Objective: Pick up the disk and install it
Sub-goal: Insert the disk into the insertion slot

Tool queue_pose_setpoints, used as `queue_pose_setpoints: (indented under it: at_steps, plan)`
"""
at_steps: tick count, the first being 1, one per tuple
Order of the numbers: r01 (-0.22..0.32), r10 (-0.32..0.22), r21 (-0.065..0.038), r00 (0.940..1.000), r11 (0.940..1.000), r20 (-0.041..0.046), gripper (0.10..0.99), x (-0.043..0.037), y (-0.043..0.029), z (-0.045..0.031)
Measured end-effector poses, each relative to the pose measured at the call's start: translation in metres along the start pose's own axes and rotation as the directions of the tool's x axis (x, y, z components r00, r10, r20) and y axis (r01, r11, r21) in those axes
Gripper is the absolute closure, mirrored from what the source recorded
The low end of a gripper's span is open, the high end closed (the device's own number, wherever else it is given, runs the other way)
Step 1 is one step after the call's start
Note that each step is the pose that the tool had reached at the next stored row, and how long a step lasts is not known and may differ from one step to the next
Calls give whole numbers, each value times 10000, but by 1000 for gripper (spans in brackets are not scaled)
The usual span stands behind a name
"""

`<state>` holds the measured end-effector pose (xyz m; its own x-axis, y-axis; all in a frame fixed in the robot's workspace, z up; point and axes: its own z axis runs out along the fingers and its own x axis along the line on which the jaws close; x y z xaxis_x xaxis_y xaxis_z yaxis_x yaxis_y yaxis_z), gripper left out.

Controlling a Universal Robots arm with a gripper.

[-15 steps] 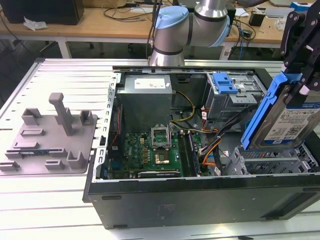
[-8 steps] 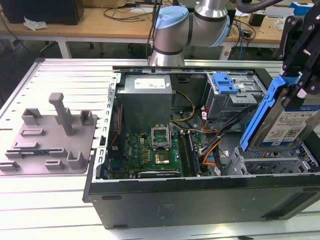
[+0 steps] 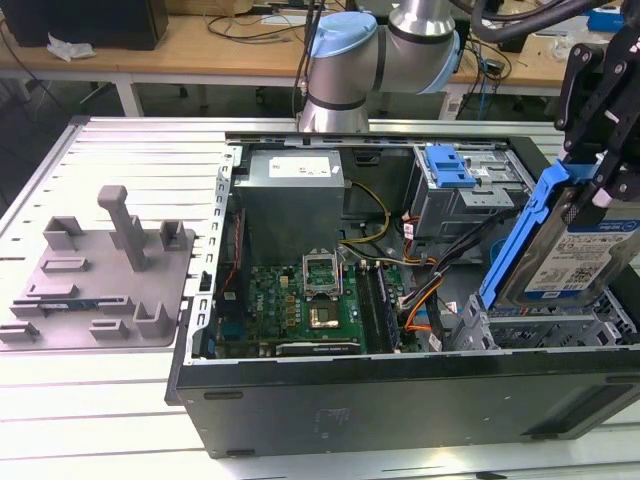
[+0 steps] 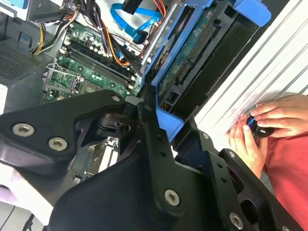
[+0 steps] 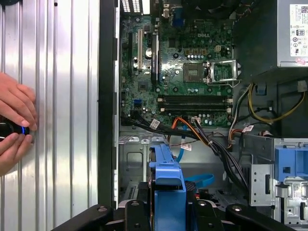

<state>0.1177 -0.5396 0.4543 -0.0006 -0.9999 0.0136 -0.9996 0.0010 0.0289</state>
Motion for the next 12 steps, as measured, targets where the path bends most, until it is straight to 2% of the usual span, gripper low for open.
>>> queue_pose_setpoints:
  at_steps: [12]
  plan:
    - [-32, 32, 0, 10000, 10000, -1, 722, 2, -4, 130]
